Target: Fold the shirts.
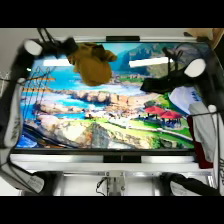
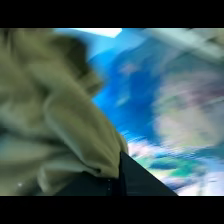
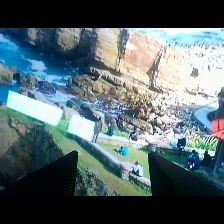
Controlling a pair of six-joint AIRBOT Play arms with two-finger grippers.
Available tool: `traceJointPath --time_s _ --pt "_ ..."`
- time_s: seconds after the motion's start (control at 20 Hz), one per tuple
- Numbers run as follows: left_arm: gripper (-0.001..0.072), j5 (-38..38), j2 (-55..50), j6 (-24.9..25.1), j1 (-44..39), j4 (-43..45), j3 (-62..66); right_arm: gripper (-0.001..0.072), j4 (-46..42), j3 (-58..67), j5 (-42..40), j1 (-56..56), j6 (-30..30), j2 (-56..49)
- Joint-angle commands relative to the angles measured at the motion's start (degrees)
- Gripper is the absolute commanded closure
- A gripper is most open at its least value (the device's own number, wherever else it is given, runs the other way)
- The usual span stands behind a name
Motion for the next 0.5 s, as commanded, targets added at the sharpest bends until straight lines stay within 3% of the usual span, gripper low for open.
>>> traceJointPath --time_s 0.0,0.1,0.2,0.35,0.45 --pt "0.0662 0.2 19.2 9.4 -5.9 -1.3 -0.1 0.0167 -7.5 7.3 2.9 0.0 -0.2 8.1" --pt "0.0662 -1.0 27.1 8.6 -10.7 3.9 -0.5 0.0165 -11.3 11.5 5.2 0.0 0.3 14.5" --pt "0.0662 -3.1 31.4 3.3 -15.6 8.5 -3.0 0.016 -14.4 13.7 7.6 0.0 1.9 20.8" --pt "0.0662 -7.7 31.4 -2.8 -22.3 12.5 -9.2 0.016 -17.4 13.8 14.8 0.0 2.9 28.4" --pt "0.0662 -5.9 29.3 -5.0 -27.4 12.5 -17.0 0.0159 -20.4 13.8 22.3 0.0 2.9 30.8"
